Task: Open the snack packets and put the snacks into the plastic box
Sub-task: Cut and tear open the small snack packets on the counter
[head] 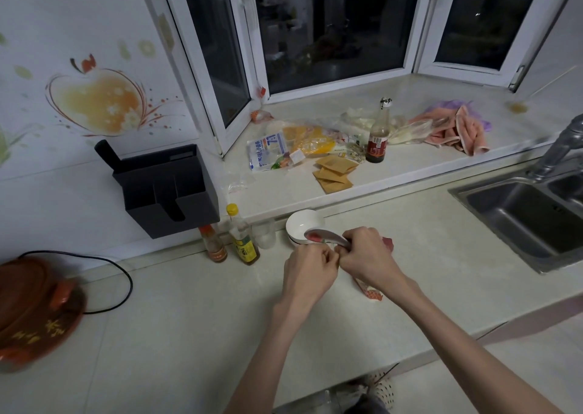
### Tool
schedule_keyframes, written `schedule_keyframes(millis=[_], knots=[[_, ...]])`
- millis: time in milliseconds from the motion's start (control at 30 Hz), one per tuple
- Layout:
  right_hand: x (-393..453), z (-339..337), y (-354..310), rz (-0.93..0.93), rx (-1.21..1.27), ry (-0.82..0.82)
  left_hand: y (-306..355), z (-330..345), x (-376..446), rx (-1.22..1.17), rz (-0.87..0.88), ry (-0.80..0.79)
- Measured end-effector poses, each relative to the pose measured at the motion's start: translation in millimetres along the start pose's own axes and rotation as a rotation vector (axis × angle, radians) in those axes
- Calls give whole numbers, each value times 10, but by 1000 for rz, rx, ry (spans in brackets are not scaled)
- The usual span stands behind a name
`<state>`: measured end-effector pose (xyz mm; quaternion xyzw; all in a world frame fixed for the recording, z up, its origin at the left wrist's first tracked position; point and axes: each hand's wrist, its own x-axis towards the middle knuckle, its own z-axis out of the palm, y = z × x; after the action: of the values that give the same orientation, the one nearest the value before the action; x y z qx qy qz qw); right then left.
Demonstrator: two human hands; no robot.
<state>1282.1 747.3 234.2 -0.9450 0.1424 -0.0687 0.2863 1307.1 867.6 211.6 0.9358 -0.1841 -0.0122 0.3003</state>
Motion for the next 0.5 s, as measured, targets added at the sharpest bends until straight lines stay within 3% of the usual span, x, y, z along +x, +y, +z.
schedule_keyframes(millis=[300, 500], knots=[[-57, 58, 85, 22, 18, 95, -159, -115, 99, -34, -13, 122], [7, 64, 100, 61, 68, 4, -240, 14, 94, -96, -58, -24]])
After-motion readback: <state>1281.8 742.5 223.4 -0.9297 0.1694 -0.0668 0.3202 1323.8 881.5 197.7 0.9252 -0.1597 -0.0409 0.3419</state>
